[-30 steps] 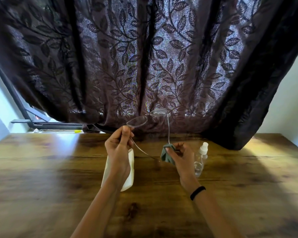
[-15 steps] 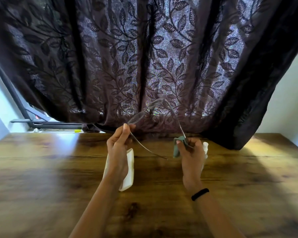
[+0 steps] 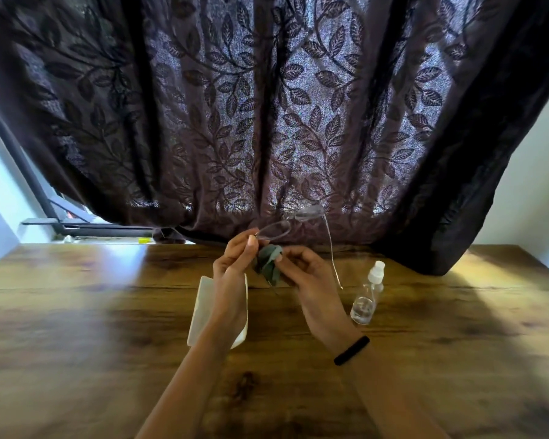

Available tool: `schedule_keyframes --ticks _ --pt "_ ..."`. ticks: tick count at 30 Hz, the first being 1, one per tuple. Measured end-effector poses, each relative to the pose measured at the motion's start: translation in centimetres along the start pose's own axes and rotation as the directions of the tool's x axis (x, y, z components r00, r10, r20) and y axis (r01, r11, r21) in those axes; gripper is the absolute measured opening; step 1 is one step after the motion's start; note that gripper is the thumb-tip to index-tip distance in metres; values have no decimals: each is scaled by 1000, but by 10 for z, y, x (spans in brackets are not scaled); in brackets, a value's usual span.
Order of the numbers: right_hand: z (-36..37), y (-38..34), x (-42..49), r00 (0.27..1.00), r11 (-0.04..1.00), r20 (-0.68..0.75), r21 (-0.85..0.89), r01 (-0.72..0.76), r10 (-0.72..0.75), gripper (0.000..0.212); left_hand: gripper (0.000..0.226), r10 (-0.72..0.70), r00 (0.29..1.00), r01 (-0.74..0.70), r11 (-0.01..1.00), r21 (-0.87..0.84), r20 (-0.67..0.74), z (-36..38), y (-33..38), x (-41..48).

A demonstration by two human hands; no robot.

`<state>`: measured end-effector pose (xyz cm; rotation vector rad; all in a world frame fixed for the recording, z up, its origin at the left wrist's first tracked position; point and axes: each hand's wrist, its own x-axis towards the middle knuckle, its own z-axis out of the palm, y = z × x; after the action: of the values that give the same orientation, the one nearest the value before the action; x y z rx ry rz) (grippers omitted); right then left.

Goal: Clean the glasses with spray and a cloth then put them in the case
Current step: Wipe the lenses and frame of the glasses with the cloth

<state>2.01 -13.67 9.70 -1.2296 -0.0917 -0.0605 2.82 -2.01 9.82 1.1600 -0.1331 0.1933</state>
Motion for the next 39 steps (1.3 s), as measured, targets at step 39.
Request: schedule_keyframes --ticks 39 --pt "-1 13 3 992 947 111 -306 98 -66 14 19 -14 1000 15 999 -49 8 6 -3 -4"
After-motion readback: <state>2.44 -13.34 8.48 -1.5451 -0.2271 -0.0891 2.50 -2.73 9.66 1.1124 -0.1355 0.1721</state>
